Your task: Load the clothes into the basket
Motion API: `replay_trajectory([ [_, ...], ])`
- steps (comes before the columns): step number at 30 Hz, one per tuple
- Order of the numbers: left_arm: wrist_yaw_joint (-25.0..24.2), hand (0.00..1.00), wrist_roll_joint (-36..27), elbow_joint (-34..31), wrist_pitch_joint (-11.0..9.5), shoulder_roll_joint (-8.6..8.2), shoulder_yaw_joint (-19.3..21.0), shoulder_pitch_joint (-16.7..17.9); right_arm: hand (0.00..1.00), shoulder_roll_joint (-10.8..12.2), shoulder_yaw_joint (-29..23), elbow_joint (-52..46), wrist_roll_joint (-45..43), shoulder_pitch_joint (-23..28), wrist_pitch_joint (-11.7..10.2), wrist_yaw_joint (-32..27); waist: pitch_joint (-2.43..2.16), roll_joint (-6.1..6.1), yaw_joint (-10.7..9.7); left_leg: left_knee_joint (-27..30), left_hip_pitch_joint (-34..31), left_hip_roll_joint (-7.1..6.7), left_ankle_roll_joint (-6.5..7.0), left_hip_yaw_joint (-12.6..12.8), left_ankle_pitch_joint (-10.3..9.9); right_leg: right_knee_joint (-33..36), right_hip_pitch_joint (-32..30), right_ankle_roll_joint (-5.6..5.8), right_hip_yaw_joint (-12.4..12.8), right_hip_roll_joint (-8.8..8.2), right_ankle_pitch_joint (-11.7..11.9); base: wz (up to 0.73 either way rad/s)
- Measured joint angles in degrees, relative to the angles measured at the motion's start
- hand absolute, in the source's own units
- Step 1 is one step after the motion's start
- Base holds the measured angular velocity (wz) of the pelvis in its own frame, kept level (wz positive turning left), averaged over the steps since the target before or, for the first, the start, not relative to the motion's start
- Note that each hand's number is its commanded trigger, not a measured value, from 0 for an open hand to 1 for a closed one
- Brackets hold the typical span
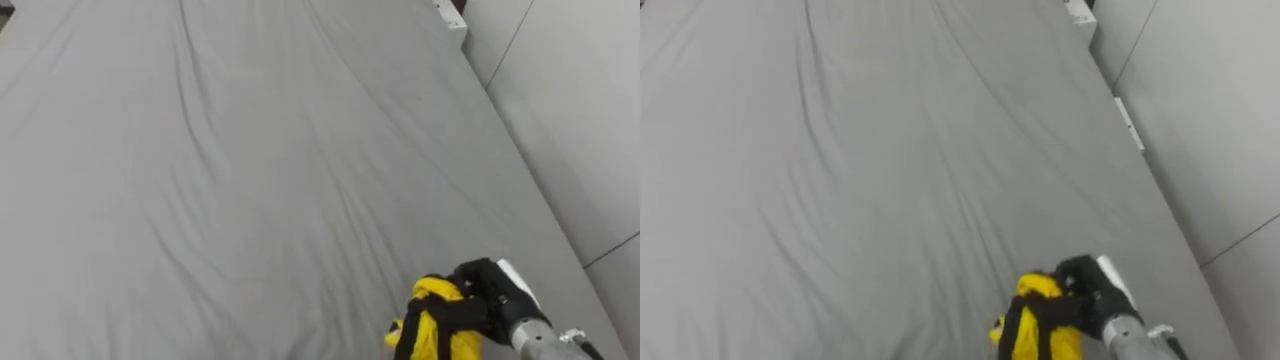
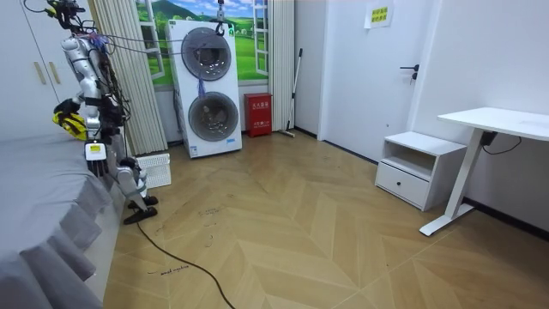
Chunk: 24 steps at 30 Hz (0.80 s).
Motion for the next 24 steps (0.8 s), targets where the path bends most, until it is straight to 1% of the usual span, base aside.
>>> replay_trajectory([
  [2,0.01,0.00,0.82,0.02,0.46,-0.17,0.81,0.07,1.00,0.01,-1.02,-2.01,2.31,-0.01,0.00,-0.52,-0.01,-0.01,-0.04,-0.02,0.48,0.01,0.00,0.44,0.00,0.08,0.23,0.01,0.51,0.08,-0.01,-0.09],
  [4,0.22,0.00,1.88,0.07,0.79,-0.58,1.63,0.29,1.00,0.02,-2.25,-4.27,4.31,0.03,0.51,-0.49,-0.03,0.07,-0.31,0.00,0.70,0.03,0.00,0.96,0.00,0.04,0.32,0.01,1.13,0.14,0.00,-0.11],
  [5,0.35,0.00,2.63,0.09,1.45,-0.66,2.08,0.38,1.00,0.01,-3.33,-6.02,5.53,-0.05,1.02,-0.50,-0.07,0.10,-1.10,-0.02,0.72,-0.05,0.00,0.94,0.00,0.03,0.37,0.02,1.14,0.11,-0.01,-0.06],
  [6,0.38,0.00,3.15,0.09,2.10,-0.91,3.08,0.41,1.00,0.02,-4.85,-7.21,6.89,-0.12,1.16,-0.67,-0.08,0.10,-1.48,-0.08,0.95,-0.04,0.00,1.11,0.00,0.13,0.46,0.04,1.40,0.11,0.01,-0.05],
  [7,0.38,0.00,3.51,0.06,2.50,-1.09,3.79,0.48,1.00,0.02,-5.72,-7.73,7.31,-0.22,1.18,-0.96,-0.11,0.05,-1.87,-0.09,1.02,-0.05,0.00,1.19,0.00,0.26,0.51,0.05,1.44,0.10,0.03,-0.05],
  [8,0.41,0.00,3.97,0.01,3.21,-1.14,4.50,0.54,1.00,0.01,-7.45,-8.81,8.09,-0.32,1.20,-1.65,-0.12,0.03,-2.82,-0.14,1.04,-0.06,0.00,1.23,0.00,0.40,0.48,0.06,1.45,0.09,0.04,-0.06],
  [9,0.43,0.00,4.49,0.02,4.08,-1.16,5.07,0.59,1.00,0.02,-9.17,-9.45,8.95,-0.50,1.19,-2.37,-0.14,-0.03,-3.30,-0.21,1.15,-0.04,0.00,1.44,0.00,0.41,0.41,0.05,1.82,0.13,0.05,-0.11],
  [11,0.75,0.00,4.56,0.03,4.83,-1.32,5.75,0.97,1.00,0.02,-11.25,-9.49,9.26,-0.57,1.25,-3.19,-0.17,-0.21,-3.41,-0.25,1.69,0.03,-0.01,2.10,0.00,0.62,0.44,0.02,2.71,0.19,0.07,-0.30],
  [12,0.99,0.00,4.56,0.04,5.11,-1.48,6.15,1.33,1.00,0.07,-12.33,-9.49,9.26,-0.57,1.36,-3.75,-0.13,-0.28,-3.67,-0.30,2.08,0.10,-0.01,3.04,0.00,0.90,0.42,0.02,3.23,0.20,0.06,-0.32],
  [14,1.10,0.00,4.56,0.06,5.41,-1.51,6.89,1.75,1.00,0.19,-13.99,-9.50,9.26,-0.56,2.01,-4.14,0.00,-0.54,-4.38,-0.30,2.21,0.22,-0.01,3.85,0.00,0.96,0.20,0.02,4.38,0.38,0.06,-0.26],
  [15,1.12,0.00,4.61,0.06,5.47,-1.52,7.59,2.04,1.00,0.20,-14.91,-9.49,9.19,-0.39,2.55,-4.49,0.02,-0.81,-4.83,-0.30,2.17,0.33,-0.02,4.53,0.00,0.98,-0.05,0.00,4.72,0.42,0.08,-0.23],
  [16,1.20,0.00,4.63,0.06,5.49,-1.51,7.85,2.21,1.00,0.20,-15.25,-9.50,9.26,-0.25,2.71,-4.69,0.01,-0.93,-5.21,-0.30,2.15,0.35,-0.02,4.67,0.00,0.98,-0.21,0.00,5.02,0.49,0.07,-0.20],
  [17,1.28,0.00,4.77,0.05,5.58,-1.51,8.19,2.76,1.00,0.33,-15.86,-9.47,9.39,0.00,2.88,-4.84,-0.04,-1.00,-6.20,-0.31,2.23,0.46,-0.06,5.19,-0.03,0.97,-0.38,0.00,5.98,0.76,0.07,-0.28],
  [18,1.42,0.00,5.01,0.12,6.19,-1.51,8.24,2.94,1.00,0.42,-16.39,-9.46,9.71,0.65,2.90,-4.95,-0.02,-1.03,-6.32,-0.32,2.54,0.65,-0.12,6.55,-0.07,1.06,-0.52,-0.03,7.31,1.01,0.21,-0.36],
  [19,1.58,0.00,5.05,0.20,6.65,-1.51,8.24,2.96,1.00,0.46,-16.52,-9.42,9.74,1.06,2.97,-4.94,-0.01,-1.04,-6.40,-0.33,2.72,0.72,-0.12,7.12,-0.07,1.08,-0.57,-0.03,7.86,1.11,0.33,-0.46],
  [20,1.97,0.00,5.20,0.86,7.22,-1.64,8.14,2.97,1.00,0.66,-16.72,-8.86,9.76,1.60,3.07,-4.88,-0.01,-1.03,-7.13,-0.32,2.96,0.85,-0.12,8.02,-0.06,1.03,-0.60,-0.06,8.70,1.31,0.55,-0.36],
  [21,2.17,0.00,6.39,1.20,7.84,-1.80,8.11,2.97,1.00,1.47,-17.61,-8.62,9.76,2.29,3.26,-4.93,0.00,-1.01,-8.21,-0.32,2.96,1.02,-0.14,9.17,-0.08,1.03,-0.83,-0.04,9.23,1.47,0.69,-0.32],
  [22,2.29,0.00,6.68,1.41,8.16,-1.85,8.12,2.97,1.00,1.82,-18.10,-8.41,9.79,2.65,3.30,-5.04,0.01,-0.96,-8.66,-0.32,2.94,1.19,-0.22,10.06,-0.13,1.04,-0.99,-0.04,9.70,1.63,0.80,-0.36],
  [24,2.53,0.00,7.38,2.41,9.16,-1.86,8.25,2.99,1.00,1.87,-18.59,-6.62,9.77,3.09,3.68,-6.13,0.08,-0.75,-9.53,-0.32,2.98,1.95,-0.63,13.04,-0.40,1.14,-1.93,-0.14,12.17,2.50,1.58,-0.56],
])
